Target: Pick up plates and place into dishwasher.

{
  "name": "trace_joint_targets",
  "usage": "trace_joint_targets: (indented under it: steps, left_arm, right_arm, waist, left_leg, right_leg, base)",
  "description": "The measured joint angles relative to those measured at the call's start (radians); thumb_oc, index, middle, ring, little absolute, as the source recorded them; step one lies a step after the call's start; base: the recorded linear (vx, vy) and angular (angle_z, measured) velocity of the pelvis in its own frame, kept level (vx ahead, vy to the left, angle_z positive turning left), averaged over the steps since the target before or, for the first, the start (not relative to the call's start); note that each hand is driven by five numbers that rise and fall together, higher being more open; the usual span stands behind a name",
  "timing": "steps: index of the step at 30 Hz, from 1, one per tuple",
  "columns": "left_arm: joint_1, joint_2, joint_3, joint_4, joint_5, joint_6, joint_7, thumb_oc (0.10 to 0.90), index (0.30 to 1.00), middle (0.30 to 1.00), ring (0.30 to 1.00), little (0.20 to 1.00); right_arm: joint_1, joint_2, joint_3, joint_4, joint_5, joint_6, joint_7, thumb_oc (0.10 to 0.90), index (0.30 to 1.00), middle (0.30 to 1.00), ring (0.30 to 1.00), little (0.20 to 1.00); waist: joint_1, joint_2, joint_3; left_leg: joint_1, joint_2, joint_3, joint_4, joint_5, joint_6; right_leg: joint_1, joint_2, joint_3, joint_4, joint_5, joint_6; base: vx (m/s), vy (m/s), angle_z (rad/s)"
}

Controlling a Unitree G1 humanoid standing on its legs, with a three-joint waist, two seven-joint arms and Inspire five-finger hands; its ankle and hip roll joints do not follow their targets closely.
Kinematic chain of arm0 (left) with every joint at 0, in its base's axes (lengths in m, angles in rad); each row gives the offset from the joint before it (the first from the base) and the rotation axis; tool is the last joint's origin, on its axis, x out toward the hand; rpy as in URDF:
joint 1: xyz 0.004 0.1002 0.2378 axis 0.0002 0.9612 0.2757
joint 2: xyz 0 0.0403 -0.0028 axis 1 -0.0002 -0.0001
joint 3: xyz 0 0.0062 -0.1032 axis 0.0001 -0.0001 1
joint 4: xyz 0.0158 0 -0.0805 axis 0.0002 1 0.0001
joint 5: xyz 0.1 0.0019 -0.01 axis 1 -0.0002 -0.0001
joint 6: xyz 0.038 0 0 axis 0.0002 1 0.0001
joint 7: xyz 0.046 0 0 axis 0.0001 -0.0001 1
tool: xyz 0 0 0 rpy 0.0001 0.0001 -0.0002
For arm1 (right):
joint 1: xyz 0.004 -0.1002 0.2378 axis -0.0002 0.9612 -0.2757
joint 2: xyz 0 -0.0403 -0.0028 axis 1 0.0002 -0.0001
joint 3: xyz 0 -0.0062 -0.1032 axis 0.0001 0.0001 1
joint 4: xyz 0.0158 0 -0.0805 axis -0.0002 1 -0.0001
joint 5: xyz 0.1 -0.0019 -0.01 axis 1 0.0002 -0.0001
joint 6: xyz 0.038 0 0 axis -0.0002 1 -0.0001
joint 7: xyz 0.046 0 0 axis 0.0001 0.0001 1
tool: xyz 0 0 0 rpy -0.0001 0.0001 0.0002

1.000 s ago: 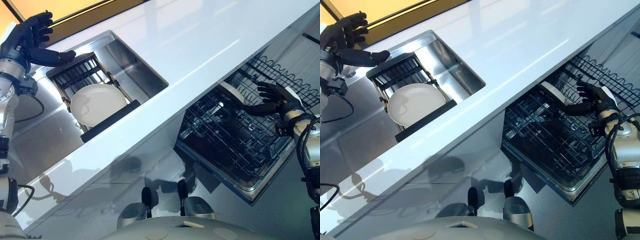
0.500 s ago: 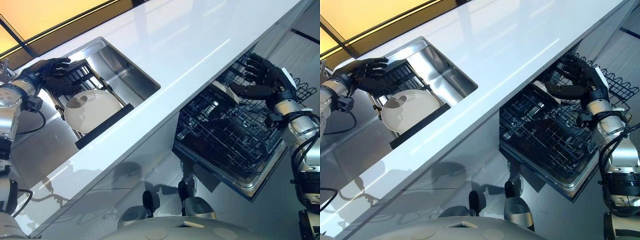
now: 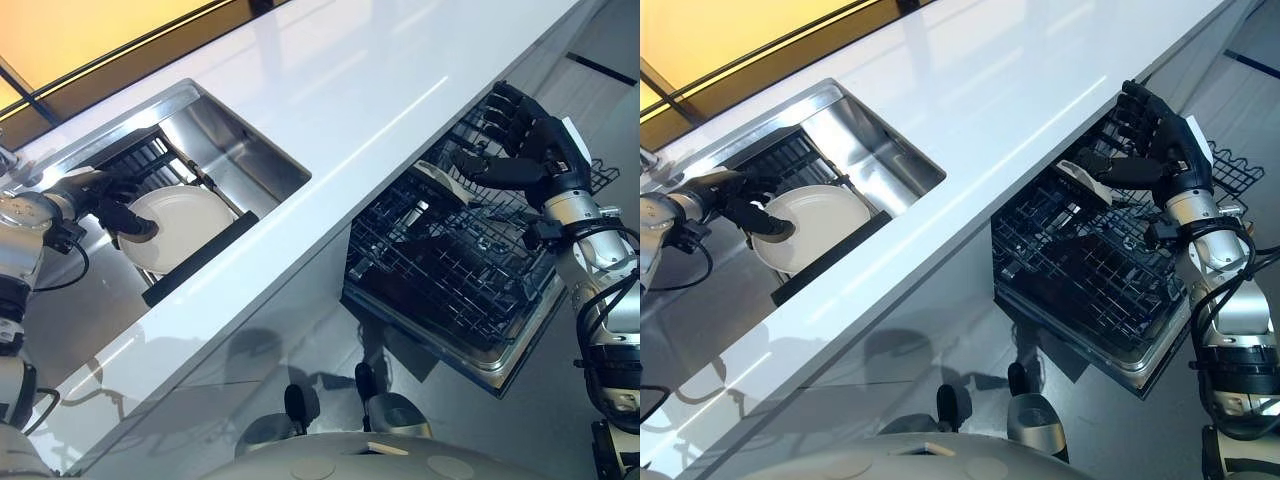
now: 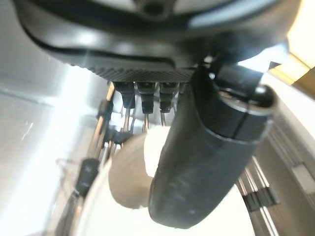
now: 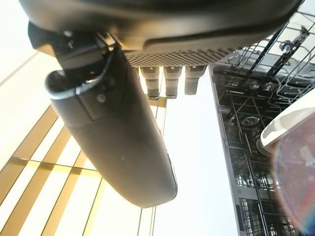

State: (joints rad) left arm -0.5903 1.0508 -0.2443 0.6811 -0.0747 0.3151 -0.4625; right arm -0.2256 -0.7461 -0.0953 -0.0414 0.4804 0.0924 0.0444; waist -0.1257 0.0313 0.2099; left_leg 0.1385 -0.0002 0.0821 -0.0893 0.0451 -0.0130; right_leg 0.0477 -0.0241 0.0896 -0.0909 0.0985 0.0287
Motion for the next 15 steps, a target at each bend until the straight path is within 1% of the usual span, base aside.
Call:
trace_joint_targets:
  steps: [2,3,6,9,10,11,12,13,14,15]
  left_arm:
    - [-0.016,-0.001,-0.009,0.020,0.025,0.005,-0.002,0.800,0.900,0.900,0.900,0.900]
    - [-0.045,-0.002,-0.036,0.048,0.036,0.010,-0.004,0.800,0.900,0.900,0.900,0.900]
    - [-0.057,-0.018,-0.038,0.073,0.035,0.017,-0.006,0.800,0.900,0.900,0.900,0.900]
    - [-0.068,-0.021,-0.044,0.112,0.024,0.052,-0.044,0.800,0.900,0.900,0.900,0.900]
    - [-0.070,-0.021,-0.044,0.127,0.010,0.067,-0.063,0.748,0.855,0.855,0.855,0.848]
    - [-0.070,-0.021,-0.044,0.129,0.004,0.078,-0.076,0.594,0.724,0.724,0.724,0.694]
    - [-0.071,-0.021,-0.043,0.130,-0.005,0.088,-0.093,0.405,0.561,0.561,0.561,0.505]
    - [-0.072,-0.022,-0.043,0.129,-0.006,0.100,-0.103,0.388,0.547,0.547,0.547,0.488]
    - [-0.074,-0.021,-0.043,0.128,-0.006,0.110,-0.119,0.180,0.368,0.368,0.368,0.280]
    - [-0.078,-0.020,-0.043,0.128,-0.006,0.119,-0.121,0.100,0.300,0.300,0.300,0.200]
  right_arm:
    - [-0.001,-0.012,0.019,-0.004,0.008,0.000,0.001,0.800,0.900,0.900,0.900,0.900]
    - [-0.003,-0.024,0.036,-0.004,0.010,0.000,0.002,0.800,0.900,0.900,0.900,0.900]
    - [-0.006,-0.031,0.061,-0.006,0.011,0.001,0.007,0.800,0.900,0.900,0.900,0.900]
    - [-0.007,-0.032,0.073,-0.006,0.010,0.001,0.008,0.800,0.900,0.900,0.900,0.900]
    - [-0.007,-0.033,0.073,-0.006,0.010,0.001,0.009,0.800,0.900,0.900,0.900,0.900]
    - [-0.007,-0.033,0.073,-0.006,0.010,0.001,0.008,0.800,0.900,0.900,0.900,0.900]
    - [-0.007,-0.037,0.073,-0.006,0.010,0.001,0.008,0.800,0.900,0.900,0.900,0.900]
    - [-0.007,-0.039,0.073,-0.006,0.010,0.001,0.009,0.800,0.900,0.900,0.900,0.900]
    - [-0.007,-0.044,0.073,-0.006,0.010,0.001,0.009,0.800,0.900,0.900,0.900,0.900]
    - [-0.007,-0.054,0.073,-0.006,0.011,0.001,0.011,0.800,0.900,0.900,0.900,0.900]
  waist:
    - [-0.007,0.000,-0.003]
    - [-0.012,0.000,-0.003]
    - [-0.028,0.002,-0.008]
    - [-0.040,0.006,-0.014]
    - [-0.044,0.008,-0.015]
    - [-0.045,0.009,-0.016]
    - [-0.045,0.010,-0.016]
    - [-0.046,0.010,-0.017]
    - [-0.046,0.012,-0.018]
    - [-0.045,0.015,-0.019]
  left_leg:
    - [0.000,0.000,0.008,0.000,-0.001,0.001]
    - [0.000,-0.001,0.008,0.000,-0.001,0.001]
    - [0.001,-0.002,0.015,0.000,-0.002,0.001]
    - [0.002,-0.002,0.019,0.000,-0.003,0.002]
    - [0.004,-0.002,0.023,-0.001,-0.004,0.003]
    - [0.004,-0.002,0.024,-0.001,-0.004,0.003]
    - [0.005,-0.002,0.026,-0.001,-0.004,0.003]
    - [0.005,-0.003,0.027,-0.001,-0.004,0.003]
    - [0.005,-0.003,0.028,-0.002,-0.004,0.003]
    - [0.005,-0.003,0.030,-0.002,-0.004,0.003]
  right_leg:
    - [-0.005,0.001,0.010,0.000,0.003,0.001]
    - [-0.005,0.000,0.012,0.000,0.004,0.002]
    - [-0.007,0.001,0.022,0.000,0.006,0.003]
    - [-0.009,0.002,0.033,0.000,0.006,0.003]
    - [-0.009,0.002,0.035,0.000,0.007,0.004]
    - [-0.009,0.002,0.036,0.000,0.007,0.004]
    - [-0.009,0.002,0.038,0.000,0.007,0.004]
    - [-0.010,0.002,0.038,0.000,0.007,0.004]
    - [-0.010,0.002,0.039,0.000,0.007,0.004]
    - [-0.012,0.002,0.041,0.000,0.007,0.005]
  base:
    - [0.05,0.033,-0.14]
    - [0.05,0.030,-0.06]
    - [0.06,0.037,-0.06]
    - [0.05,0.030,-0.08]
    - [0.04,0.019,-0.07]
    - [0.04,0.020,-0.07]
    - [0.03,0.016,-0.05]
    - [0.03,0.018,-0.04]
    - [0.02,0.012,-0.04]
    - [0.01,0.011,-0.04]
